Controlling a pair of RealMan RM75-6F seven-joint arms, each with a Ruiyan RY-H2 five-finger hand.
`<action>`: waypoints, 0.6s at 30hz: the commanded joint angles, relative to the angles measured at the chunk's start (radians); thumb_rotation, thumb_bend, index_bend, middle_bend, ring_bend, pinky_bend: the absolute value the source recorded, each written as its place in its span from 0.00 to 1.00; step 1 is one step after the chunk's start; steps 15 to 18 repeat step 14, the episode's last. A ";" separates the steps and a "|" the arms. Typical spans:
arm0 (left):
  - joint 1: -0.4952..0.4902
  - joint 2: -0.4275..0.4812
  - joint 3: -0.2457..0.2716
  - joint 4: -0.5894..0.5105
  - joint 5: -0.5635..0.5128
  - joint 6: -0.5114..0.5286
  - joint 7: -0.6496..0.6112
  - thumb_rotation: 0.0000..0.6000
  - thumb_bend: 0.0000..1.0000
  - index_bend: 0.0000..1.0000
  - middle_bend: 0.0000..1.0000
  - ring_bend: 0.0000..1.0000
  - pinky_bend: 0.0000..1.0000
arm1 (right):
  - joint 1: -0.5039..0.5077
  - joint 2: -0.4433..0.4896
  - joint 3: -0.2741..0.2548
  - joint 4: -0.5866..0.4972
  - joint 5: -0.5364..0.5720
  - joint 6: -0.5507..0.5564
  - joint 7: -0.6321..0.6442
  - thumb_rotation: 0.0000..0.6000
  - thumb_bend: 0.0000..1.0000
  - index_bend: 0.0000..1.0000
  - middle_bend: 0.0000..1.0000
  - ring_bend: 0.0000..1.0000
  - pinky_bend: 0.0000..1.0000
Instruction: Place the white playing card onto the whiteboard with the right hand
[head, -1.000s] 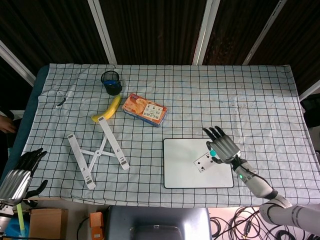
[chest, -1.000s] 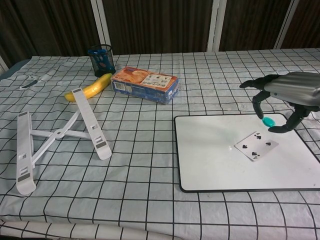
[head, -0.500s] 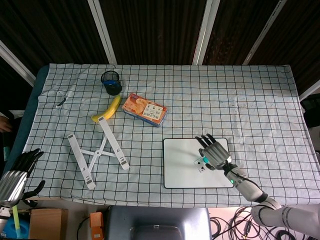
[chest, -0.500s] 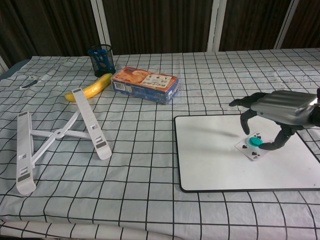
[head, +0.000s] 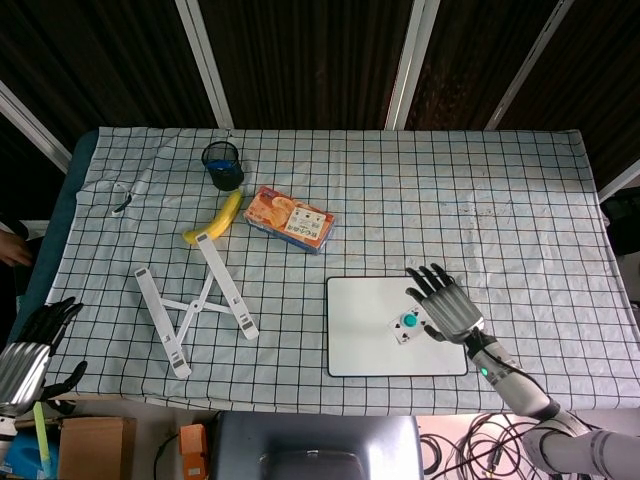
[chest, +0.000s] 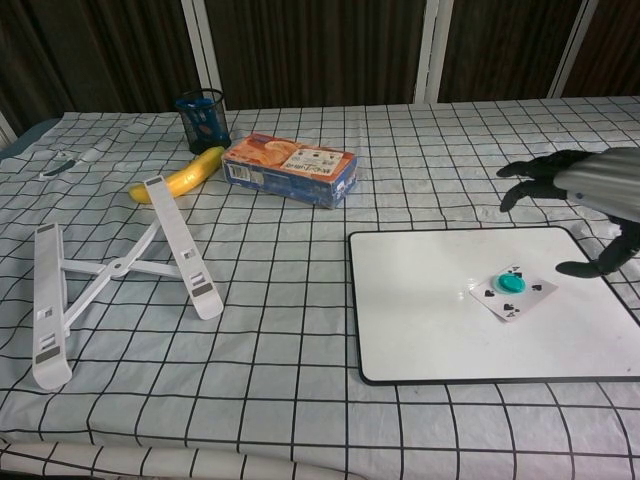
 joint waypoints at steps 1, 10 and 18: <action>0.003 -0.001 -0.001 0.001 0.003 0.009 0.001 1.00 0.36 0.00 0.00 0.00 0.00 | -0.189 0.121 -0.050 -0.125 -0.034 0.263 0.024 1.00 0.22 0.06 0.00 0.00 0.00; 0.010 -0.002 0.003 0.008 0.027 0.032 -0.003 1.00 0.36 0.00 0.00 0.00 0.00 | -0.401 0.141 -0.072 -0.140 -0.148 0.603 0.066 1.00 0.22 0.01 0.00 0.00 0.00; 0.014 -0.004 0.004 0.006 0.034 0.044 0.005 1.00 0.36 0.00 0.00 0.00 0.00 | -0.400 0.154 -0.067 -0.139 -0.132 0.556 0.094 1.00 0.22 0.00 0.00 0.00 0.00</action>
